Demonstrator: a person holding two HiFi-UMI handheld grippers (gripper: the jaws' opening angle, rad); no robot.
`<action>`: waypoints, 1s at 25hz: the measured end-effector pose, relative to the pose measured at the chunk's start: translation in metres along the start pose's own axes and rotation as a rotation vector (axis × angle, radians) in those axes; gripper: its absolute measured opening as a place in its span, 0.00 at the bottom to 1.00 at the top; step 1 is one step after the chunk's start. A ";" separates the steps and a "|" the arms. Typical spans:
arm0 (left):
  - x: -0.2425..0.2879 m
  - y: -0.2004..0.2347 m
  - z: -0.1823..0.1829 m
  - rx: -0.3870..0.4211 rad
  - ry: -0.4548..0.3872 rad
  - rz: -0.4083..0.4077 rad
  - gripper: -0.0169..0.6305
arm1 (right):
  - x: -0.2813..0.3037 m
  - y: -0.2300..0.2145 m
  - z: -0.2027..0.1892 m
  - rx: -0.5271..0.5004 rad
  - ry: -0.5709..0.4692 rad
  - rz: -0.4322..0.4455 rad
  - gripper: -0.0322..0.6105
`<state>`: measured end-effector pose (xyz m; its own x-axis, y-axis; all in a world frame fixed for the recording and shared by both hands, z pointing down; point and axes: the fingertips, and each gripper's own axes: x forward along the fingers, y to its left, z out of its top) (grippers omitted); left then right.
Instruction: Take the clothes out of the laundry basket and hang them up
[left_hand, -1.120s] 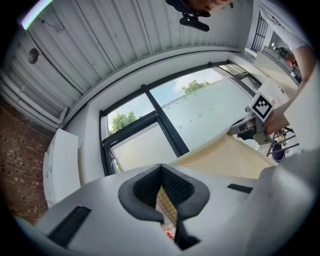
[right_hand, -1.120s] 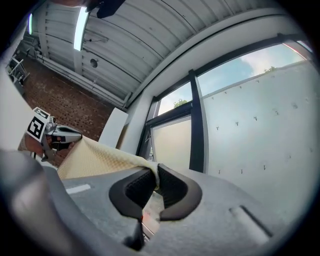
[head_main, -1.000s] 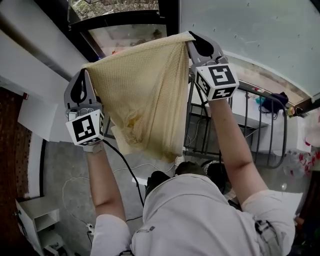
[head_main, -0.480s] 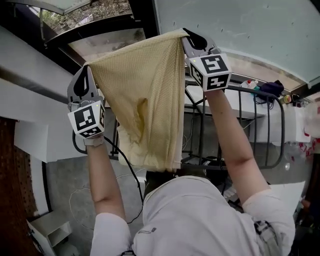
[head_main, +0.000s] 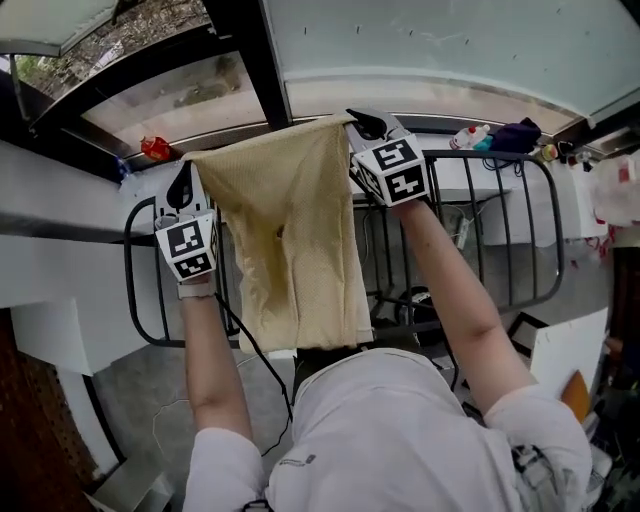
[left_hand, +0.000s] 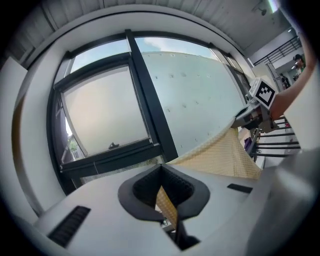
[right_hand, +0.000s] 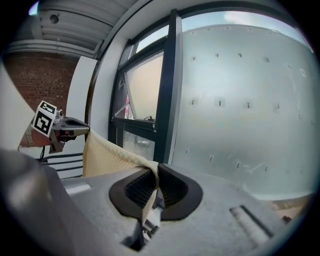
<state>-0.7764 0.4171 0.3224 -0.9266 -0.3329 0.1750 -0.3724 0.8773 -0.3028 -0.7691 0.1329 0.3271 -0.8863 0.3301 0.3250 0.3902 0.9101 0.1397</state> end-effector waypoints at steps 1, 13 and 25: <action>0.006 -0.003 -0.012 -0.009 0.016 -0.018 0.03 | 0.003 0.003 -0.012 0.006 0.029 -0.004 0.07; 0.059 -0.034 -0.106 -0.072 0.164 -0.172 0.03 | 0.029 0.014 -0.106 0.102 0.242 -0.067 0.07; 0.048 -0.048 -0.151 -0.077 0.281 -0.254 0.17 | 0.019 0.023 -0.159 0.199 0.427 -0.095 0.42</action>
<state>-0.7953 0.4116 0.4867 -0.7509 -0.4447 0.4882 -0.5733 0.8059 -0.1477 -0.7371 0.1204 0.4852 -0.7179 0.1481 0.6802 0.2199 0.9753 0.0197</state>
